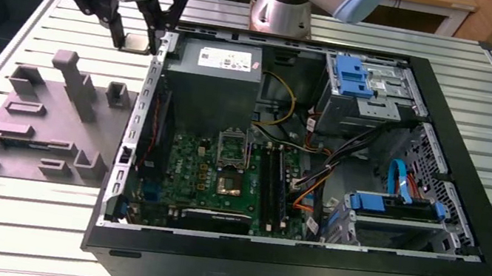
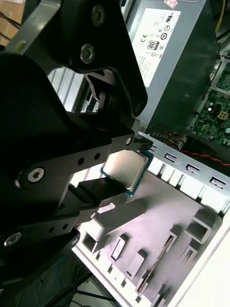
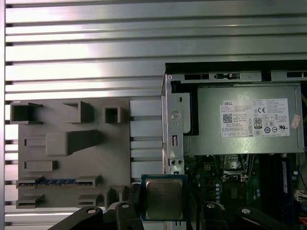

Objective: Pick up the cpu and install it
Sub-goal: 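Pick up the cpu and move it towards the insertion slot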

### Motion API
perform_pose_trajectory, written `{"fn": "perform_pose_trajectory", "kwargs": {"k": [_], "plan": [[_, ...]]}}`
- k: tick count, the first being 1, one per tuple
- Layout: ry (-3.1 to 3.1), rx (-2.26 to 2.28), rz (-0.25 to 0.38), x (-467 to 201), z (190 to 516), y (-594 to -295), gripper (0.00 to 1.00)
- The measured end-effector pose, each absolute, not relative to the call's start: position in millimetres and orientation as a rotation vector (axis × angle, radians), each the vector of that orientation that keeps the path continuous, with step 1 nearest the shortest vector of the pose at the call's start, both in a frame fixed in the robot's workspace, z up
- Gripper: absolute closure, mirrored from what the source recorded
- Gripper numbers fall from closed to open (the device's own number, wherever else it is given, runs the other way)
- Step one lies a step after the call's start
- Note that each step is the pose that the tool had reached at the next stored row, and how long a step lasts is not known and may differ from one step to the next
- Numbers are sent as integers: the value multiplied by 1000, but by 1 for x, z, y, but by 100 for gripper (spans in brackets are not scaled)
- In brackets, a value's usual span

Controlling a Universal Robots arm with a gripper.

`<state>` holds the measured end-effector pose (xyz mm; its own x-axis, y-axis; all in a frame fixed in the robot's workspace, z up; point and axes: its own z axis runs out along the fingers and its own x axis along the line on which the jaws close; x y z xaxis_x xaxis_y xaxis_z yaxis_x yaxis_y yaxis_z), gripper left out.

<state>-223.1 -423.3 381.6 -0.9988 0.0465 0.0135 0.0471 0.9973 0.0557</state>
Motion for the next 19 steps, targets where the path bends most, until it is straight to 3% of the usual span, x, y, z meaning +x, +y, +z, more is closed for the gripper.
{"fn": "perform_pose_trajectory", "kwargs": {"k": [19], "plan": [[-3127, -73, -88, -211, 382, -423, 53]]}}
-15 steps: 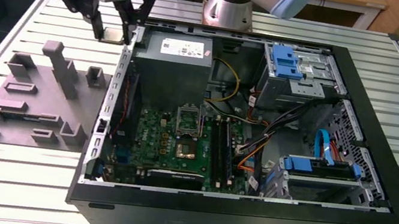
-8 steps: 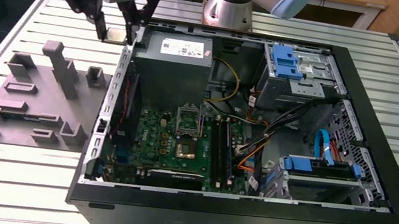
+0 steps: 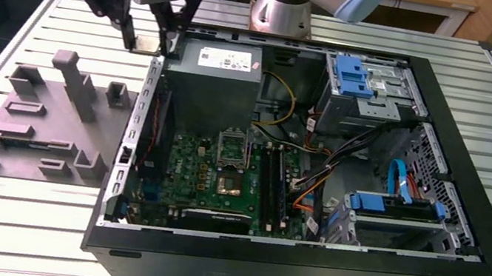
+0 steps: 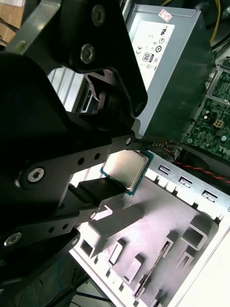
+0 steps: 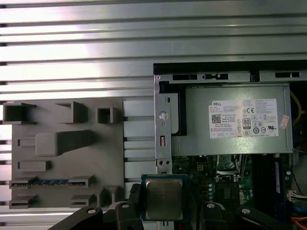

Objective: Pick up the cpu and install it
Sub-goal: 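Pick up the cpu and move it towards the insertion slot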

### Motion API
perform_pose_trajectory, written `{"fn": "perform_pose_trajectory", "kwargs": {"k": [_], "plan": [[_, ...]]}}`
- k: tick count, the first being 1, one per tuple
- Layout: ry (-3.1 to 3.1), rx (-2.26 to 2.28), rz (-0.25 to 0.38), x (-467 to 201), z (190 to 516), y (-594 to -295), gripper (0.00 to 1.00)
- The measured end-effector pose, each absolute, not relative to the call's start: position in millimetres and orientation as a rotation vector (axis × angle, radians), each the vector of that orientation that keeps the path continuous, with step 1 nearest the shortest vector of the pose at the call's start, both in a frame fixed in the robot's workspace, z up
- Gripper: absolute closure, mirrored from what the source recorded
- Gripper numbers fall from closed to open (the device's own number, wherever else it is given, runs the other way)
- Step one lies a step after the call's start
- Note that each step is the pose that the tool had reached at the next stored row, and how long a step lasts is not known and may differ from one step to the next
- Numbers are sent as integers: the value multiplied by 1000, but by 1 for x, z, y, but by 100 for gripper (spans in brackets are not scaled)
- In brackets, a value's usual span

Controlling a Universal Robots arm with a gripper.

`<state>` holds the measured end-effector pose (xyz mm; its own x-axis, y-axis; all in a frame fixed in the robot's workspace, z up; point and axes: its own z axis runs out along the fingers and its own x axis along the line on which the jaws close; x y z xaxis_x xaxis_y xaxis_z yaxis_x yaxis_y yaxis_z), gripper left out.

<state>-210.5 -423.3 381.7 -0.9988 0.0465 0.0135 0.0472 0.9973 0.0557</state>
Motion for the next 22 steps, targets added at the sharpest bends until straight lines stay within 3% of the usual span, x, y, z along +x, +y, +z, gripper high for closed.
{"fn": "perform_pose_trajectory", "kwargs": {"k": [22], "plan": [[-3127, -73, -88, -204, 382, -423, 53]]}}
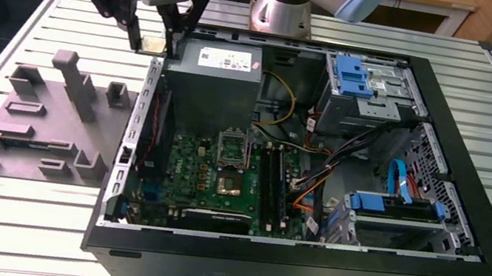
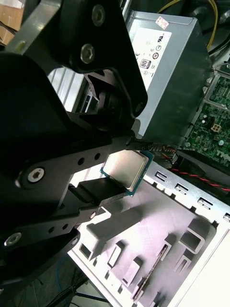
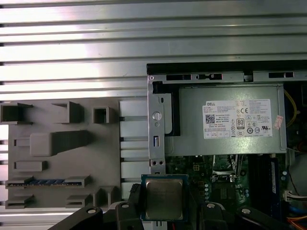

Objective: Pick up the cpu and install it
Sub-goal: 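Pick up the cpu and move it towards the insertion slot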

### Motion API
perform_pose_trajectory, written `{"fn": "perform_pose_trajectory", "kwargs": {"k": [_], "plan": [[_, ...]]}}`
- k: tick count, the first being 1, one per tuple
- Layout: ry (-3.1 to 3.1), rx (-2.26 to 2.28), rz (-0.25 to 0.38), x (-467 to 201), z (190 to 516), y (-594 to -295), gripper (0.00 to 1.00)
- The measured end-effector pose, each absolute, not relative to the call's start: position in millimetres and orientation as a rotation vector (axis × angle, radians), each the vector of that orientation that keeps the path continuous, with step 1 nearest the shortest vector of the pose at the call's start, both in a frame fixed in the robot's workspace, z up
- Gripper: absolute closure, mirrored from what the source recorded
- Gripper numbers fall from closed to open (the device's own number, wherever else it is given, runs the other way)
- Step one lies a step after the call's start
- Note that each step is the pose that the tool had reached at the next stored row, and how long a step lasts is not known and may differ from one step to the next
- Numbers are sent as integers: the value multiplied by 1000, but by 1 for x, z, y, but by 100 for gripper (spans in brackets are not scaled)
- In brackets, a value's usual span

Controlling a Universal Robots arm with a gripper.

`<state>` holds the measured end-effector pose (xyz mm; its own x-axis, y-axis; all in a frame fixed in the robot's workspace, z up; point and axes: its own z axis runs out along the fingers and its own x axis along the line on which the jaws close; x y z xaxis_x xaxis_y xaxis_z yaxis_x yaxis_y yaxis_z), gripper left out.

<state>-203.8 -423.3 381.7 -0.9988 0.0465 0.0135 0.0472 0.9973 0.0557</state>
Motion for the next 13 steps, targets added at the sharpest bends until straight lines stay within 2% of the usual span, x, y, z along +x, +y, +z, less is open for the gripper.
{"fn": "perform_pose_trajectory", "kwargs": {"k": [13], "plan": [[-3127, -73, -88, -187, 382, -423, 53]]}}
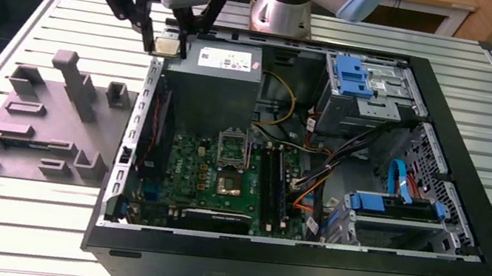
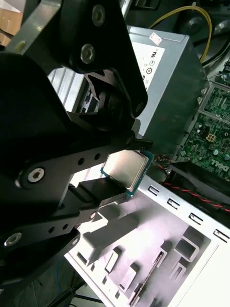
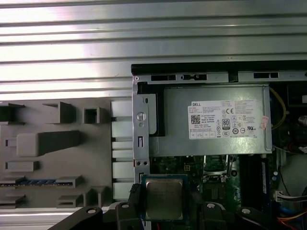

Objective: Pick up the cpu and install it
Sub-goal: 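Pick up the cpu and move it towards the insertion slot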

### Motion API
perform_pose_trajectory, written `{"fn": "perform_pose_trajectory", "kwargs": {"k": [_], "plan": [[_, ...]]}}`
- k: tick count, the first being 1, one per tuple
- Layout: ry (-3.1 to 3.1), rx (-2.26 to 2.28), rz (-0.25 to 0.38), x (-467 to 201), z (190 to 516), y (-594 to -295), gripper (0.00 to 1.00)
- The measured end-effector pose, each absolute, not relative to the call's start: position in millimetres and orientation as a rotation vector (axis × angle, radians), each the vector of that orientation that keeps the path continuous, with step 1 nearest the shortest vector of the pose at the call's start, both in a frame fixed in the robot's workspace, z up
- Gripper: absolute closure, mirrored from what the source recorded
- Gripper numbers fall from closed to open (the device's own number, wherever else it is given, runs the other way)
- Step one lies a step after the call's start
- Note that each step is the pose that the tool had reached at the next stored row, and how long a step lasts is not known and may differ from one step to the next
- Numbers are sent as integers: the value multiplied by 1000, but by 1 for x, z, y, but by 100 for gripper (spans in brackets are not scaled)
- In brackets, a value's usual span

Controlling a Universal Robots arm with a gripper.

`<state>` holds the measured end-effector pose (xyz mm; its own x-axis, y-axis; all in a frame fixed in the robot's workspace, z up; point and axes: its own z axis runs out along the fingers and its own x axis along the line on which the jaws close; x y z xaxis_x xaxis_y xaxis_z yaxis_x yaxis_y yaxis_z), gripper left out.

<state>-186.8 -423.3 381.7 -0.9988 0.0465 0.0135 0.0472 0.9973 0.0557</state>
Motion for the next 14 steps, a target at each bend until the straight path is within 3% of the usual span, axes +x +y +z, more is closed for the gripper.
{"fn": "perform_pose_trajectory", "kwargs": {"k": [14], "plan": [[-3127, -73, -88, -179, 382, -423, 53]]}}
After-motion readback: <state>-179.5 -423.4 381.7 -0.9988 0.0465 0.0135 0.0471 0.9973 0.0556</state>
